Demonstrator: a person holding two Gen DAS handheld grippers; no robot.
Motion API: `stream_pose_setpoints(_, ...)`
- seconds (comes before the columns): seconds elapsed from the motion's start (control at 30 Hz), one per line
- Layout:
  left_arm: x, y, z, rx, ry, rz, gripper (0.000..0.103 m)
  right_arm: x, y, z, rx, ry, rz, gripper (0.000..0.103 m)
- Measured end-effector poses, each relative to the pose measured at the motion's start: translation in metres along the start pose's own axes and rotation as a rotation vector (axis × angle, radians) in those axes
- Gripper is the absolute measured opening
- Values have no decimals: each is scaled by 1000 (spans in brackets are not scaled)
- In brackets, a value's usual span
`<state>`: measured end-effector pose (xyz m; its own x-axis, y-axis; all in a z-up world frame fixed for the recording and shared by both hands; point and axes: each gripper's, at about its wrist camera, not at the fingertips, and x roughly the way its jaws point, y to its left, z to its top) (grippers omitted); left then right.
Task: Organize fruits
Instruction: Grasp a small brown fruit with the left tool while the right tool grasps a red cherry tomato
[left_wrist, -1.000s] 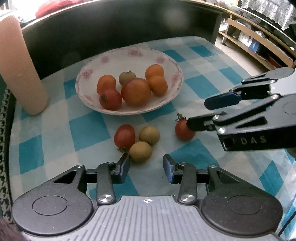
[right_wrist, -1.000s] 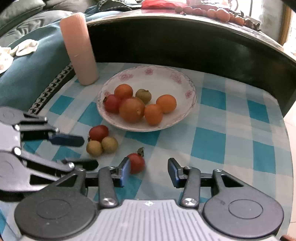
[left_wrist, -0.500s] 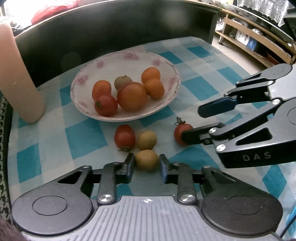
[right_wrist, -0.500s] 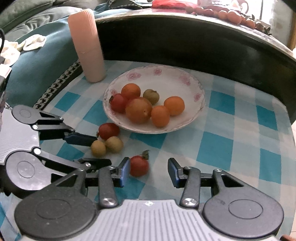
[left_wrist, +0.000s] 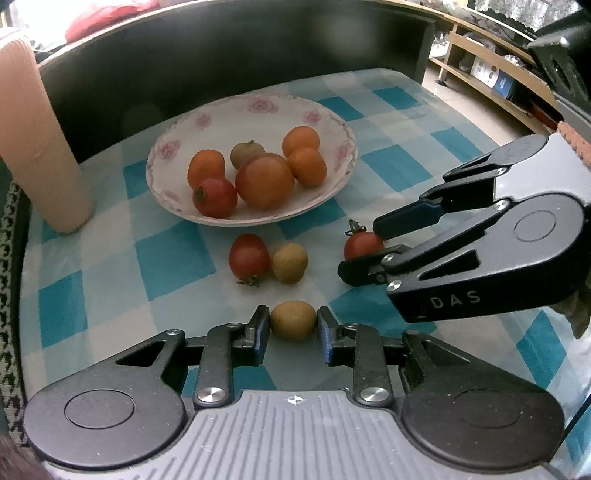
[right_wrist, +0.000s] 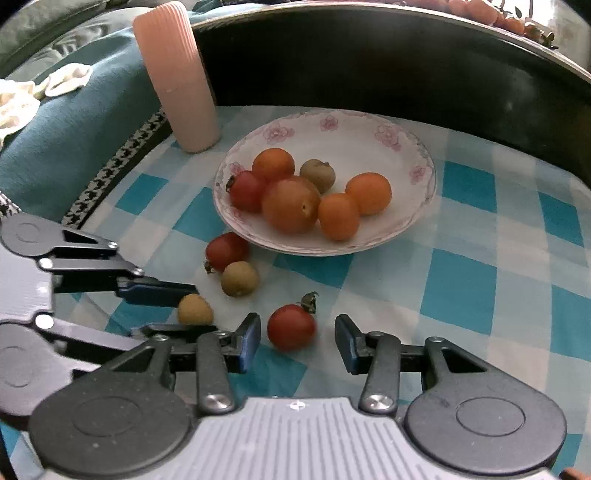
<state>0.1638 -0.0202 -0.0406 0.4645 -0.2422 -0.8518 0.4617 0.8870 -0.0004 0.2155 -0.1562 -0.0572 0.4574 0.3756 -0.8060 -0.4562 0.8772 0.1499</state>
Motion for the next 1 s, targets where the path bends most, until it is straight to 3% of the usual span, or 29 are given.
stream_pose_setpoints(0.27,2,0,0,5,-3,17,48,1,4,-2,-28,1,-18,58)
stream_pose_setpoints(0.47,1,-1,0,0,5,4,36,2,6,-3,-50,0,-26,58)
stream_pose_setpoints(0.53,1,-1,1,0,9,11,35,2,7,-3,-57,2,-35,58)
stream_pose_setpoints(0.63,0,-3,2,8,15,13,35,2,11,-3,-69,11,-48,44)
stream_pose_setpoints(1.0,-11,0,12,-5,-32,33,35,-7,15,0,-78,3,-59,44)
